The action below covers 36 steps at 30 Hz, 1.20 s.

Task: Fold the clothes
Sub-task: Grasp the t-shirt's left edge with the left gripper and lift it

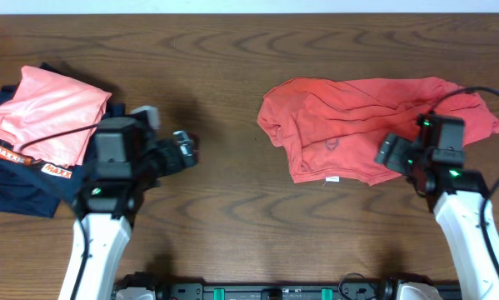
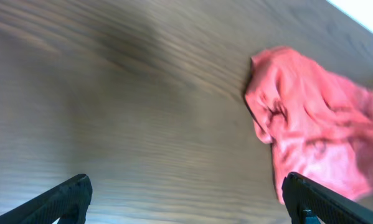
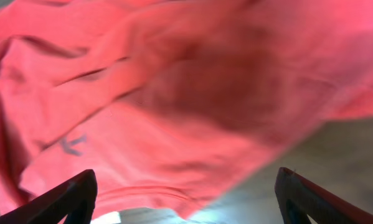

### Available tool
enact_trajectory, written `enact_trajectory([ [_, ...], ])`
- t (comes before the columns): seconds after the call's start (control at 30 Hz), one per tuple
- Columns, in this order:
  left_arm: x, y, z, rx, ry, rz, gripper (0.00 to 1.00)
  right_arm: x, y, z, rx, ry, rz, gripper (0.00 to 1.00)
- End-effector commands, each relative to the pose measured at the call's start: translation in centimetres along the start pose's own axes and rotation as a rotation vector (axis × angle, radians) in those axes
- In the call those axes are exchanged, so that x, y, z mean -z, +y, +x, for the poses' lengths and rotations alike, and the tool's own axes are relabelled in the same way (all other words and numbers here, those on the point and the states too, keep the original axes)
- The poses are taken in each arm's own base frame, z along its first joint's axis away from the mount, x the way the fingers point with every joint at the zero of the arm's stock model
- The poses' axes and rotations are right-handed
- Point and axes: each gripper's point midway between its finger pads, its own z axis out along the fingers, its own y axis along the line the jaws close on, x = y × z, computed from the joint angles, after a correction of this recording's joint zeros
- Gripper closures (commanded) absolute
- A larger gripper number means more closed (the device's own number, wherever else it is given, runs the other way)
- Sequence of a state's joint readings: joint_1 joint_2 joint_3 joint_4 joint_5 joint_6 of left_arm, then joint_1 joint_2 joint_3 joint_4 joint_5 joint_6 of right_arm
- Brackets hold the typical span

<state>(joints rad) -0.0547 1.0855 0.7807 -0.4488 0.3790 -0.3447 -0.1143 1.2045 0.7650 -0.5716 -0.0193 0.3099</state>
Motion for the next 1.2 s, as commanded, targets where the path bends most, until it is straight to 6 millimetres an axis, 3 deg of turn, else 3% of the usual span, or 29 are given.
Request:
enact_trajectory([
  [0.0, -2.3, -2.9, 1.7, -0.044, 0.092, 0.071, 0.02, 1.1, -2.3, -0.1, -0.04, -0.001, 0.058, 0.08],
  [0.23, -8.9, -8.4, 7.4, -0.189, 0.256, 0.174, 0.02, 1.7, -4.8, 2.4, -0.09, 0.103, 0.12, 0.03],
  [0.4, -13.0, -12.0, 11.2, -0.195, 0.303, 0.25, 0.02, 1.8, -5.2, 3.1, -0.09, 0.13, 0.137, 0.03],
  [0.57, -15.9, -14.9, 15.2, -0.228, 0.337, 0.325, 0.0, 1.9, -5.3, 3.3, -0.09, 0.138, 0.144, 0.03],
  [0.67, -17.2, -16.0, 17.4, -0.249, 0.349, 0.359, 0.09, 2.0, -5.3, 3.3, -0.09, 0.139, 0.146, 0.02],
  [0.73, -17.7, -16.4, 18.2, -0.263, 0.351, 0.375, 0.28, 2.0, -5.3, 3.4, -0.09, 0.141, 0.147, 0.02],
  [0.77, -17.9, -16.5, 18.3, -0.265, 0.35, 0.379, 0.47, 2.0, -5.4, 3.4, -0.09, 0.142, 0.147, 0.02],
  [0.87, -18.3, -15.9, 17.3, -0.259, 0.314, 0.348, 0.94, 2.0, -5.4, 3.5, -0.09, 0.146, 0.148, 0.02],
  [1.0, -18.0, -14.3, 12.3, -0.238, 0.22, 0.311, 0.94, 2.0, -5.5, 3.5, -0.089, 0.146, 0.155, 0.03],
  [1.07, -17.3, -13.0, 8.1, -0.211, 0.153, 0.282, 0.94, 2.0, -5.5, 3.6, -0.082, 0.15, 0.156, 0.03],
  [1.17, -15.2, -10.7, -0.2, -0.148, 0.013, 0.235, 0.94, 2.0, -5.5, 3.5, -0.082, 0.147, 0.156, 0.02],
])
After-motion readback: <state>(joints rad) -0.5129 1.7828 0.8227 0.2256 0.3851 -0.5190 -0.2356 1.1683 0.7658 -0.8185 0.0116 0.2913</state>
